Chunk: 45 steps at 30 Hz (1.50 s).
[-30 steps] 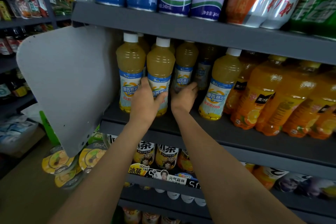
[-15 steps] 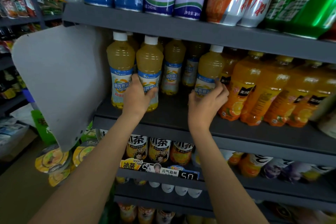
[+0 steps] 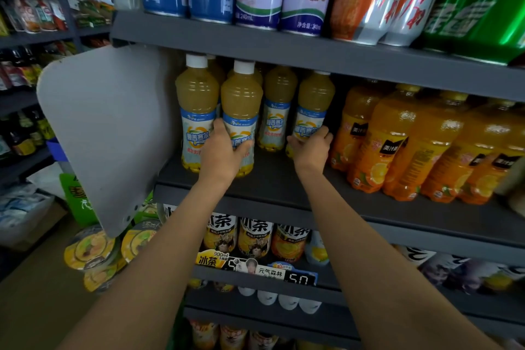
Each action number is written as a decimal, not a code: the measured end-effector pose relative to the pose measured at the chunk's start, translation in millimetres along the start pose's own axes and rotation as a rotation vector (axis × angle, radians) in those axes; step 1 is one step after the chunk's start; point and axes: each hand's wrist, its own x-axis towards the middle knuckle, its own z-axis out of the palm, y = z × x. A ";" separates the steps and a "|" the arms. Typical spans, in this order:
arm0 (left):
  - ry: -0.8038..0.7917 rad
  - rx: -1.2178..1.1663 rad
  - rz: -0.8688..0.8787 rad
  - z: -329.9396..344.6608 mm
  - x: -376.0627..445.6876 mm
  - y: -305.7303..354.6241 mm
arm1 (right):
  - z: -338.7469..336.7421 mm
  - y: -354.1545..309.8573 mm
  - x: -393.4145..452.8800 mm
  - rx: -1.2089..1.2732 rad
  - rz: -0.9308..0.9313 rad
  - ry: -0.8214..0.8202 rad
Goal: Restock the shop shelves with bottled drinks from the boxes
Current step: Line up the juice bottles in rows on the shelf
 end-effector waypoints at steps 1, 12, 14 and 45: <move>-0.001 0.000 -0.003 0.0 0.2 0.4 | 2.2 0.2 5.9 -0.022 0.011 -0.004; -0.034 -0.026 0.024 4.0 2.3 0.5 | 0.3 5.8 -8.7 -0.006 -0.220 0.065; -0.073 -0.060 0.027 9.9 3.5 4.9 | -6.5 9.5 -26.9 0.016 -0.367 -0.138; 0.521 -0.001 0.077 -0.6 -32.1 -15.8 | -33.7 23.5 -12.9 -0.038 -0.088 -0.195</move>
